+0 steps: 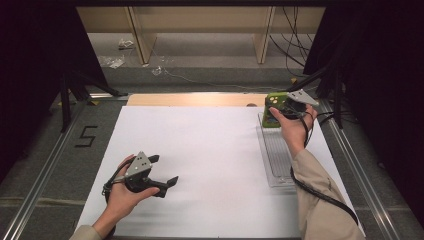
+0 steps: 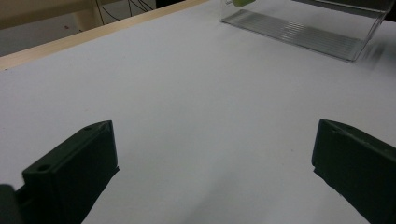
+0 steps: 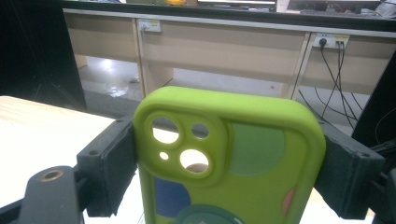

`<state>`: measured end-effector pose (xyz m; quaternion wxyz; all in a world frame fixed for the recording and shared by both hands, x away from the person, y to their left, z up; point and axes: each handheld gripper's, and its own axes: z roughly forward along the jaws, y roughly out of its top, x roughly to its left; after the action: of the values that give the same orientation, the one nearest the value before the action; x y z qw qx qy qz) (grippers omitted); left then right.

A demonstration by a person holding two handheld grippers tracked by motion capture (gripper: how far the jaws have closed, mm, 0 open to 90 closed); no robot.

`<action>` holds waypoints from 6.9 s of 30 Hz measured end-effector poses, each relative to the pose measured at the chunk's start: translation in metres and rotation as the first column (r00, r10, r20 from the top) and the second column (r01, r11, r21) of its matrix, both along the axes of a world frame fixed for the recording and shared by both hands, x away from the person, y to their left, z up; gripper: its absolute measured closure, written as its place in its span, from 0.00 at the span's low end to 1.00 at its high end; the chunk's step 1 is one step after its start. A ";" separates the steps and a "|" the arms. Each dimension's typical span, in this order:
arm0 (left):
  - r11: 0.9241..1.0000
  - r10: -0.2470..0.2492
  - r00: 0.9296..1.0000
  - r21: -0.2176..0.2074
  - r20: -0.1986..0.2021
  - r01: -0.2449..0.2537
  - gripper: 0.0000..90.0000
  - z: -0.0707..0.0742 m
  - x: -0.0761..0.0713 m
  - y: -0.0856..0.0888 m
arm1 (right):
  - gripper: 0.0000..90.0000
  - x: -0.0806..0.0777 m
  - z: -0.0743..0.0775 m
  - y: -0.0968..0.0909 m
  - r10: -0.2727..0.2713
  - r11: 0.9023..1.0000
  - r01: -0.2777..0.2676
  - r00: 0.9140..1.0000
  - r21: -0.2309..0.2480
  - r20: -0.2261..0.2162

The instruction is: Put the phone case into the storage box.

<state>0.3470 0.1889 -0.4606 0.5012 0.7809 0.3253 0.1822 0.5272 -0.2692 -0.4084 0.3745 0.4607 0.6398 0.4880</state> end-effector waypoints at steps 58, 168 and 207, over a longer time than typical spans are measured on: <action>1.000 -0.009 1.000 -0.005 -0.002 0.009 0.00 0.000 0.000 -0.001 | 0.19 0.010 -0.018 0.001 -0.008 1.000 0.007 0.999 -0.017 -0.049; 1.000 0.005 1.000 -0.006 -0.007 -0.005 0.00 -0.001 0.001 -0.001 | 0.09 -0.069 0.006 0.023 0.163 0.985 -0.167 0.983 -0.040 -0.089; 1.000 0.007 1.000 -0.004 -0.008 -0.007 0.00 -0.001 0.001 -0.001 | 0.14 -0.122 0.009 0.043 0.400 0.915 -0.403 0.912 -0.026 -0.088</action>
<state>0.3483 0.1881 -0.4614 0.5006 0.7796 0.3303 0.1801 0.4056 -0.2260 -0.3991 0.2500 0.3307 0.7459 0.5214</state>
